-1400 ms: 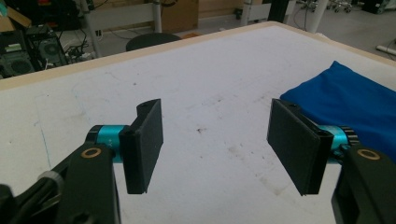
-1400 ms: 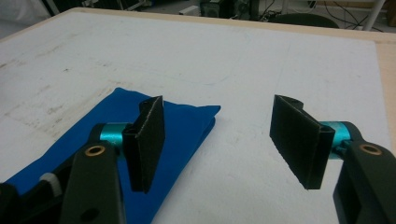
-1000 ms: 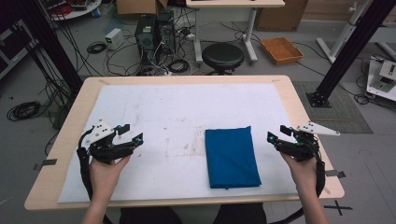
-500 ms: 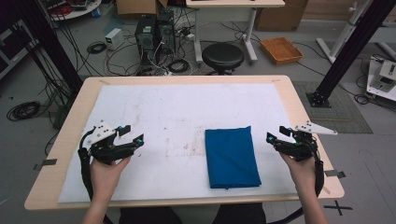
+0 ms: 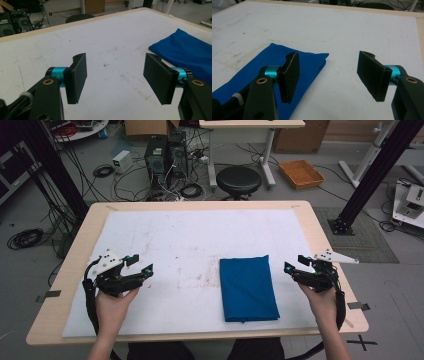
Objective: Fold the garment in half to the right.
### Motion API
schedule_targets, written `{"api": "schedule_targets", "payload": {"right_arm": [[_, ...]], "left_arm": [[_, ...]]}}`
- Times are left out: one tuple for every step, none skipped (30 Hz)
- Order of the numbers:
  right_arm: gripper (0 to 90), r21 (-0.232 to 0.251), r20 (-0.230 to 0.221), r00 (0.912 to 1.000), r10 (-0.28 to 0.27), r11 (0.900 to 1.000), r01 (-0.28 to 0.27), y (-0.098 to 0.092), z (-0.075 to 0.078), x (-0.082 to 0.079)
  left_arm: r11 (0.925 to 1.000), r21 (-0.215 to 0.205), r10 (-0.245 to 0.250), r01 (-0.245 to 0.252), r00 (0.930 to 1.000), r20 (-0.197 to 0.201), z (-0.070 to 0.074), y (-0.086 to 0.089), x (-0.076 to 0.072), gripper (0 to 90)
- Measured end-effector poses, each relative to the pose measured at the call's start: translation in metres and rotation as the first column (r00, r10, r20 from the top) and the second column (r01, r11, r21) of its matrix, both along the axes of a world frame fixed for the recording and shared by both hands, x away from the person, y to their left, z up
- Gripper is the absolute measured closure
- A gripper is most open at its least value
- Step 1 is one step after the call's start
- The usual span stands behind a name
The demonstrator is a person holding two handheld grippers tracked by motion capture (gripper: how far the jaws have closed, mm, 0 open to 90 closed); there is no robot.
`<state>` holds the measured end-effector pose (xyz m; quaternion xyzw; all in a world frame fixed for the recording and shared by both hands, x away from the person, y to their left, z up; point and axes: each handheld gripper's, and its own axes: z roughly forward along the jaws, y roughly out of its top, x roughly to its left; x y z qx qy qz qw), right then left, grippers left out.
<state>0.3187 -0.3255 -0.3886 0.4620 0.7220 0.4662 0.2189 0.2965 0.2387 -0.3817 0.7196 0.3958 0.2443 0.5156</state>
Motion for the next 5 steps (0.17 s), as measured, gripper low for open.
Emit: {"api": "schedule_targets", "payload": {"right_arm": [[34.9,0.0,0.001,1.0,0.0,1.0,0.0,0.0003,-0.0001,0.0],[34.7,0.003,0.001,1.0,0.0,1.0,0.0,0.0008,-0.0001,0.0002],[34.4,0.004,0.005,1.0,0.001,1.0,-0.002,0.0011,-0.0001,0.0004],[34.2,0.005,0.005,1.0,0.0,1.0,0.0,0.0015,0.0001,0.0005],[33.6,0.007,0.003,1.0,0.003,1.0,-0.003,0.002,0.0003,0.0007]], "left_arm": [[1.0,-0.001,0.001,-0.001,1.0,-0.003,-0.0004,0.0004,0.0,35.6],[1.0,-0.001,0.0,0.0,1.0,-0.004,-0.0006,0.0007,0.0,35.6],[1.0,-0.002,0.001,-0.001,1.0,-0.004,-0.0008,0.0007,0.0,35.6],[1.0,-0.002,0.001,-0.001,1.0,-0.003,-0.0009,0.0008,0.0,35.6],[1.0,-0.006,0.0,0.0,1.0,-0.003,-0.0009,0.0007,-0.0001,35.6]]}}
